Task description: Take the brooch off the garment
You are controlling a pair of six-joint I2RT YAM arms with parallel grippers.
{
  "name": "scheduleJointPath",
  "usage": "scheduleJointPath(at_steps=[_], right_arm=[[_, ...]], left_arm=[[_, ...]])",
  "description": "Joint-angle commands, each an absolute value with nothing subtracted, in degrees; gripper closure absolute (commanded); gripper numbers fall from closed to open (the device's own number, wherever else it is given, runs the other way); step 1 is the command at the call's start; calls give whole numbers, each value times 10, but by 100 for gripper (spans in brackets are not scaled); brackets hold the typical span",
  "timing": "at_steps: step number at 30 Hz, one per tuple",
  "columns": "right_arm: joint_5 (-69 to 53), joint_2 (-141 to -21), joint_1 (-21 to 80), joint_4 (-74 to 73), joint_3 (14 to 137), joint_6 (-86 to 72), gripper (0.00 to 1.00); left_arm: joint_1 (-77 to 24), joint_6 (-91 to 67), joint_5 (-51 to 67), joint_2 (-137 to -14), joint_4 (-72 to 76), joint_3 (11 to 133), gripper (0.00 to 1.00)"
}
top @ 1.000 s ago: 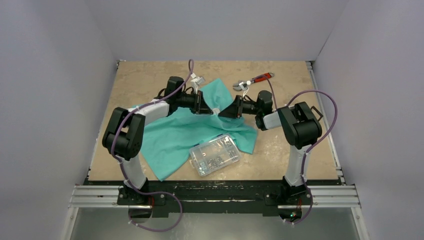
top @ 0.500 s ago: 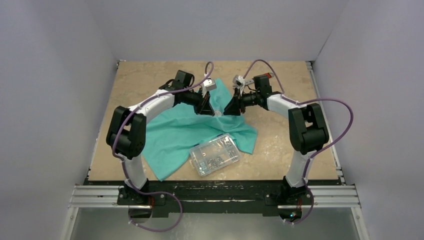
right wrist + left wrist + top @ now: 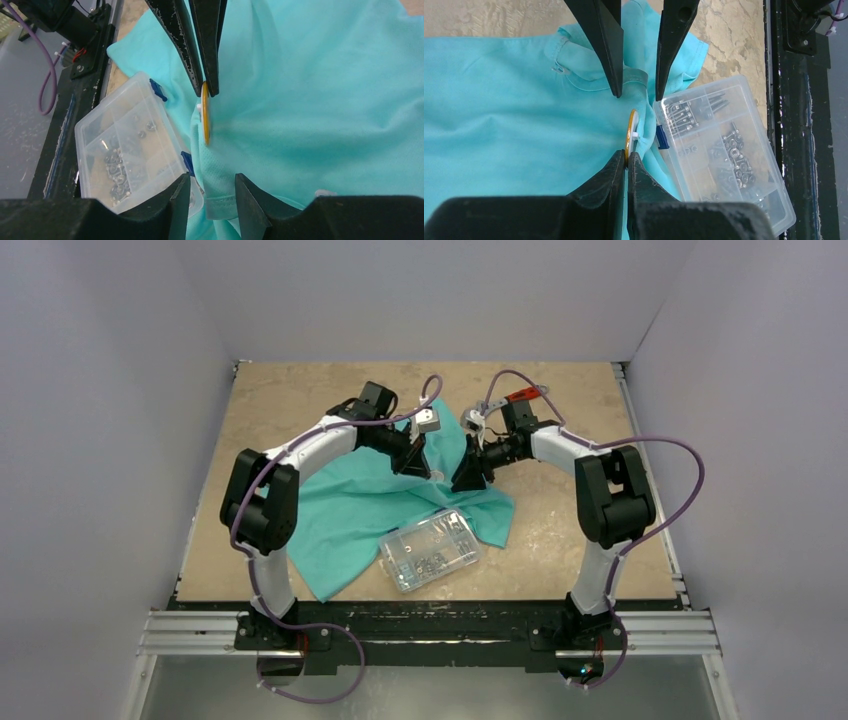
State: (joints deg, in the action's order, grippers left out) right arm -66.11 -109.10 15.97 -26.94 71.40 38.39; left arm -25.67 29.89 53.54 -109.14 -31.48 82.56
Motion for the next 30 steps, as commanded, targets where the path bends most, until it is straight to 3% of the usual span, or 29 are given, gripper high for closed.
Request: scheduleJointPath(at_steps=[1,9,24,30], right_arm=[[-684,-1068,165,-283,730,409,59],[-678,-1035,176,-216,713,369,62],[-668,-1044,193,-222,708,384,77],[-659,-1050,195,-229,711,392,92]], left_arm=[[-266,339,551,-1091,-324,848,100],[-276,349,550,-1089,-323,842,100],[-278,337,548,-1089,-317,846,100],[-278,332,548,-1090,-310,846,100]])
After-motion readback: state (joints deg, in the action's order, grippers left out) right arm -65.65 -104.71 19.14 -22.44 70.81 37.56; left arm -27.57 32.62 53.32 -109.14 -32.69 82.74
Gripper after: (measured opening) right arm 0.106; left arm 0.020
